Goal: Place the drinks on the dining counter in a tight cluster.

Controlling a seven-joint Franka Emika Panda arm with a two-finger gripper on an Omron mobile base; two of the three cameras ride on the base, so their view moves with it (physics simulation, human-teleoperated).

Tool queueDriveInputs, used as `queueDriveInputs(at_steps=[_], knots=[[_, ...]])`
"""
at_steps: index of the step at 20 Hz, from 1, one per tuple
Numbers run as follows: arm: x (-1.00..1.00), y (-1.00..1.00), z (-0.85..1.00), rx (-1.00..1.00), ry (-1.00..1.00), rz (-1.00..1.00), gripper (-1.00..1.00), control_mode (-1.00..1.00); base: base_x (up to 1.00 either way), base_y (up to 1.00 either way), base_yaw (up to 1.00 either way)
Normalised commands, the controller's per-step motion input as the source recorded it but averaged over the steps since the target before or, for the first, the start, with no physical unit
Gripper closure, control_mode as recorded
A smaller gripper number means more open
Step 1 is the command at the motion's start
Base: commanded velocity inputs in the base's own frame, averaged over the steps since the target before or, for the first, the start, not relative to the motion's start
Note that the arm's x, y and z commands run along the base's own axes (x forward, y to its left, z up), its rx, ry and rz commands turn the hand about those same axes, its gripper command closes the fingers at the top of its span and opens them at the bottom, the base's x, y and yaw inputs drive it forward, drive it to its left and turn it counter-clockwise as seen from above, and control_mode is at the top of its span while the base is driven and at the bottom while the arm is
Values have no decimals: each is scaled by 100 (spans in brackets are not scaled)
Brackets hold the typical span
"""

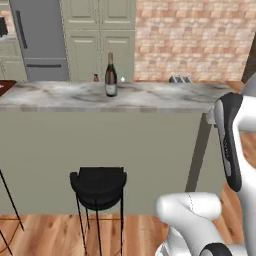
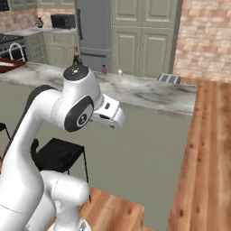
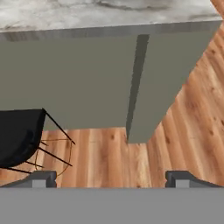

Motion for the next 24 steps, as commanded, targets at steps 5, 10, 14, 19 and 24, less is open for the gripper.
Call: queueDriveInputs(at_steps=[5,10,14,19,24], knots=[[0,0,0,0,0,0,-100,100,-34,-100,-35],[0,0,0,0,0,0,-100,100,25,-99,-10],[0,0,0,0,0,0,-100,100,80,-100,2],[0,0,0,0,0,0,-100,100,100,-91,11],[0,0,0,0,0,0,-100,100,100,-77,23]])
